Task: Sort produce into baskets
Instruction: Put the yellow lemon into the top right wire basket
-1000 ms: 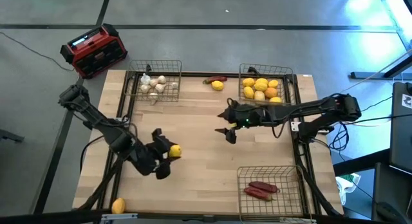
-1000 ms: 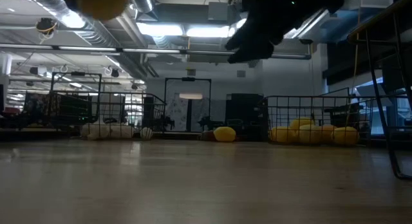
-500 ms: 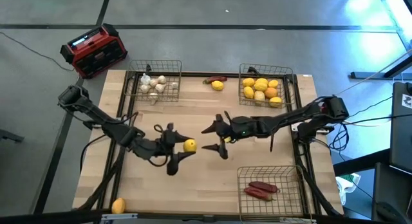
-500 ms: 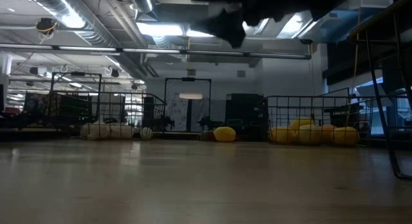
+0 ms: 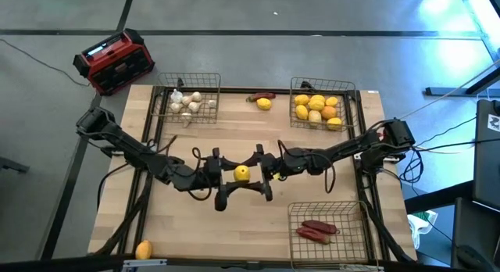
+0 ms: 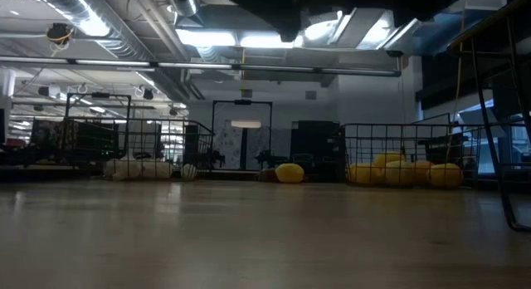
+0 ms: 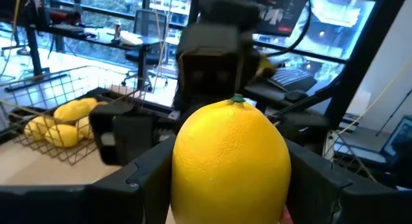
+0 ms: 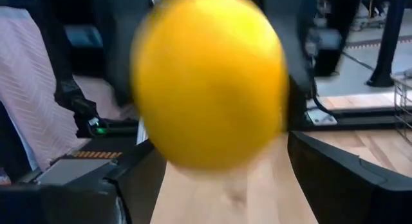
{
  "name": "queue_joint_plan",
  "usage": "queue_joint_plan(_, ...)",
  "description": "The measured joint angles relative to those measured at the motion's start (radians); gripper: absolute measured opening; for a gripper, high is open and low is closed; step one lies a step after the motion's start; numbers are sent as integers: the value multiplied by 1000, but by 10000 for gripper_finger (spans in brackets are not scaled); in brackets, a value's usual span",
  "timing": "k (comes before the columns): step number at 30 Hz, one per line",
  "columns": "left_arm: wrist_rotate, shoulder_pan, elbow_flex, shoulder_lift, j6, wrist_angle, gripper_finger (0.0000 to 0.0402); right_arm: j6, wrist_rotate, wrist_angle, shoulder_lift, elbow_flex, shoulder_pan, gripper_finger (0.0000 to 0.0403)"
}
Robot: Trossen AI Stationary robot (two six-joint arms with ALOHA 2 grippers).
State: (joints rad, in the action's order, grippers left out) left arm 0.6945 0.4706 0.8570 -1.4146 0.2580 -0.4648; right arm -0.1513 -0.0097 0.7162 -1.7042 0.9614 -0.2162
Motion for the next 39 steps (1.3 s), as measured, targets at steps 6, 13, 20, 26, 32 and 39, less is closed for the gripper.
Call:
queue_joint_plan(6,1,-3,0,-18,1,-4,230,0,-4,8,0,30,0,312)
queue_joint_plan(13,1,-2,0,-17,0,3,230,2,-10,6,0,31,0,226)
queue_joint_plan(20,-9,-13,0,-17,7,13,236,1,-1,-5,2,31,0,189)
queue_joint_plan(26,3,-16,0,12,-31,29,267,1,26,-40,3,31,1,207)
queue_joint_plan(32,14,-15,1,136,-59,241,275,33,89,-138,50,31,1,197)
queue_joint_plan(39,24,-12,0,180,68,482,276,70,223,-347,146,31,1,203)
